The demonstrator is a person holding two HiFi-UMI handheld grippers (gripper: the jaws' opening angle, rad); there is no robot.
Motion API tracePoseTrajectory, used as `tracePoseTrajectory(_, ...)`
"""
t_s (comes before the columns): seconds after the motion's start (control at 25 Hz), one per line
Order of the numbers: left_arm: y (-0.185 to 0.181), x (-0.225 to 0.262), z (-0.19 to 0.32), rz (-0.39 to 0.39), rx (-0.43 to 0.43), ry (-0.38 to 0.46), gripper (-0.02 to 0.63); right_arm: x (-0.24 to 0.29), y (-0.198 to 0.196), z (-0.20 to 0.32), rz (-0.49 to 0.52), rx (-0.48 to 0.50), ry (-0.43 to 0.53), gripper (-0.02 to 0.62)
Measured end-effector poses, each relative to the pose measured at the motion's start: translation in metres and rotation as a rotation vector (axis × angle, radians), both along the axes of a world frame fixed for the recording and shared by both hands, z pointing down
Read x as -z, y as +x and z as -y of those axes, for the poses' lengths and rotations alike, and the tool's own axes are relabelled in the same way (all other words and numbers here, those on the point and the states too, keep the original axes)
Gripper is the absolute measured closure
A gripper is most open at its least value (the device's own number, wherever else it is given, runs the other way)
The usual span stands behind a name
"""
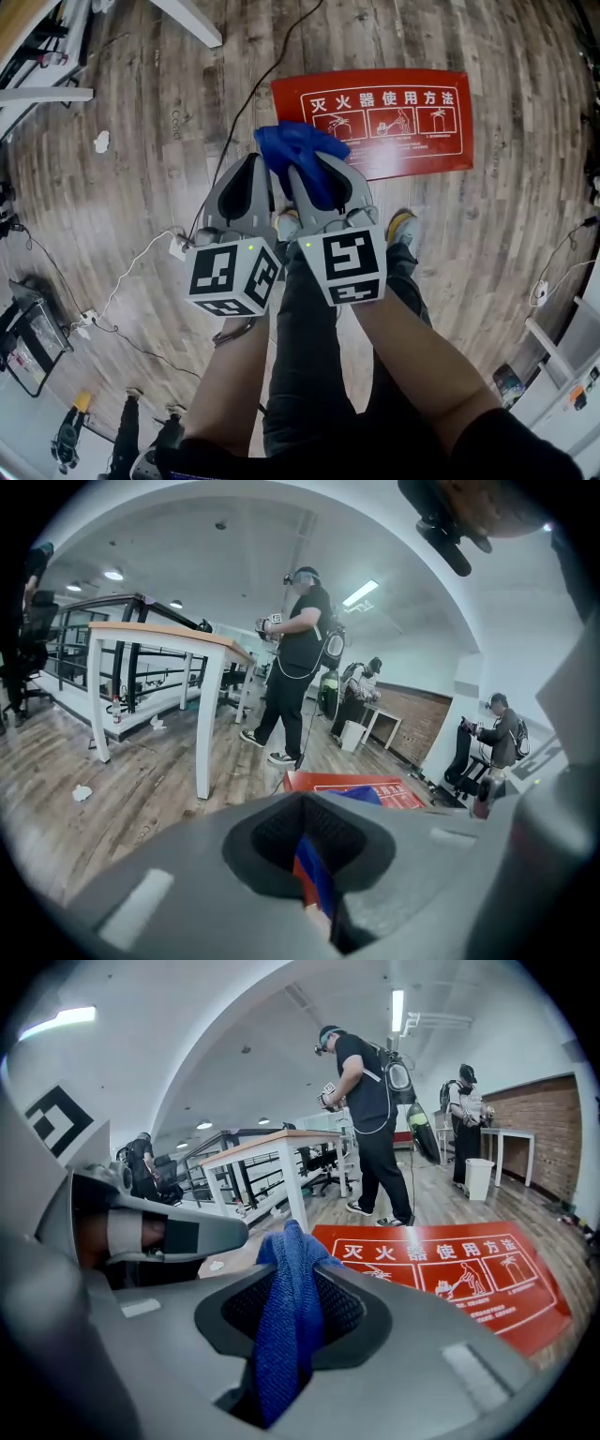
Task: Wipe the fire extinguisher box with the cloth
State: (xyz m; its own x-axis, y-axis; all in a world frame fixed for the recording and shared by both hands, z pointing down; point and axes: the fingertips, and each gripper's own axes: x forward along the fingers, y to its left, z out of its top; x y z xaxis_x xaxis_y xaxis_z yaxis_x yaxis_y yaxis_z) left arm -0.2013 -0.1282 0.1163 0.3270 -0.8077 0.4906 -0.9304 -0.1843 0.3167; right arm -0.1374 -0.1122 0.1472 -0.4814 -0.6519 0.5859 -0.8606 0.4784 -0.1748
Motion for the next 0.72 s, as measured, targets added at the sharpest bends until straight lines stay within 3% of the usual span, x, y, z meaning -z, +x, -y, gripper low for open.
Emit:
tracePoseTrajectory(0.16, 0.030, -0.003, 0.000, 0.000, -0.011, -0.003, 0.601, -0.003, 0.035, -0.001, -0.009, -0.011, 0.000, 0.476)
tracePoseTrajectory(0.32, 0.080, -0.005, 0.000, -0.004, -0.040, -0.009, 0.601, -0.005, 0.097, 0.001, -0.026, -0.064, -0.003, 0.476)
tracePoseTrajectory(0.72, 0.253, -0.019, 0.003, -0.035, -0.210, -0.019, 0.601, -0.015, 0.275, 0.001, -0.074, -0.247, 0.007, 0.476)
